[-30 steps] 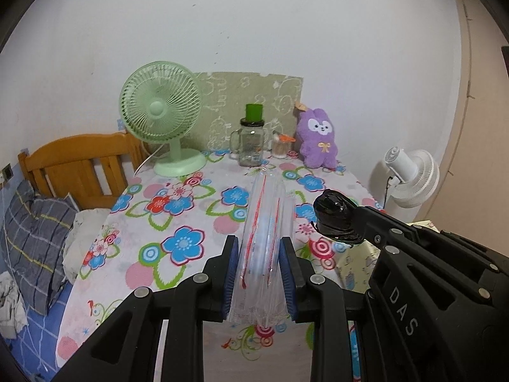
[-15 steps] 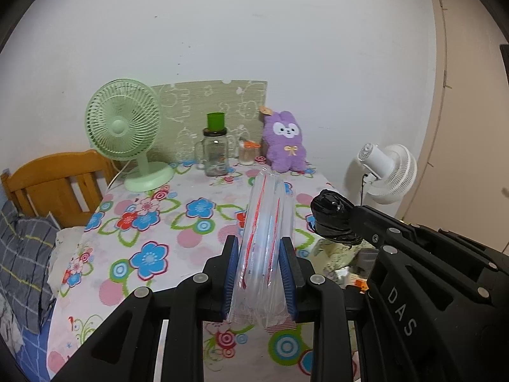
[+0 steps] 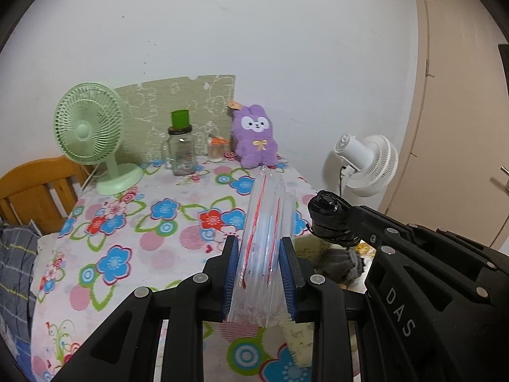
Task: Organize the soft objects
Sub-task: 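Carry the straw pack and black bundle toward the printed box with both tools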
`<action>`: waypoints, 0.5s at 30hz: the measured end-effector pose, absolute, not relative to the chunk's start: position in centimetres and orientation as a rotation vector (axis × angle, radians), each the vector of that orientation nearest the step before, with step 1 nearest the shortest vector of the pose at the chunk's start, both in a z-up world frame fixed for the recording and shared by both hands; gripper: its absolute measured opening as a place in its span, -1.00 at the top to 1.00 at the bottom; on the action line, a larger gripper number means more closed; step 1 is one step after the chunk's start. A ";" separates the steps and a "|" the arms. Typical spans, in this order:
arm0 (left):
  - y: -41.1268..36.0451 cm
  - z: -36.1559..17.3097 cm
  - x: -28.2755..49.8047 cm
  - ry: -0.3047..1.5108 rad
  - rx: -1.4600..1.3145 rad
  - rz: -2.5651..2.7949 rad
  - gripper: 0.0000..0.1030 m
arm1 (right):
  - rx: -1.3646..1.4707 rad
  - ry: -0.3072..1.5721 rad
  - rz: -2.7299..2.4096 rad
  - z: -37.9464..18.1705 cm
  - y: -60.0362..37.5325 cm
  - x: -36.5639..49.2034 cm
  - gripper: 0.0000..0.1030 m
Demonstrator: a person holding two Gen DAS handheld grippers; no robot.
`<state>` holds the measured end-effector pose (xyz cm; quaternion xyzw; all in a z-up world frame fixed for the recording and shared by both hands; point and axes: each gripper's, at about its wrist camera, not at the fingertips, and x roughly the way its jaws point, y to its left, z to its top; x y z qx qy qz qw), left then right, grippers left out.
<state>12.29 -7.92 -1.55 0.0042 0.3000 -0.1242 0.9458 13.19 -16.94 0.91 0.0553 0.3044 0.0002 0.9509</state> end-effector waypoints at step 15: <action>-12.6 -3.5 13.9 0.671 0.016 -0.325 0.51 | 0.137 0.669 -0.043 -1.2 -21.7 14.2 0.94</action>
